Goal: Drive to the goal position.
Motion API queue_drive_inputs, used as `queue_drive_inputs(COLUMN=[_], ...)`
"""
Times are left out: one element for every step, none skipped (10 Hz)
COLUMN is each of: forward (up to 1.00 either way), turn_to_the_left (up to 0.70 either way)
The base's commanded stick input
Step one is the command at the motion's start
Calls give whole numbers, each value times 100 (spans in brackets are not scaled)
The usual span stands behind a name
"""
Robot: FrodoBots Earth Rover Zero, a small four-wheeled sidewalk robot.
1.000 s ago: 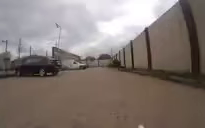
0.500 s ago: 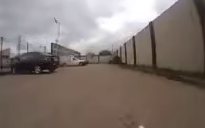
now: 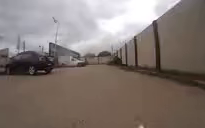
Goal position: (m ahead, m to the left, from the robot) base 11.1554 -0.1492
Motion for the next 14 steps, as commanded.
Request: queue_drive_inputs(forward=[100,100,100,100,100,100,100,100,100,100,100,100,100,100], turn_to_the_left=[0,0,0,0,-2,-22,-13,0,0,0,0,0,0,0])
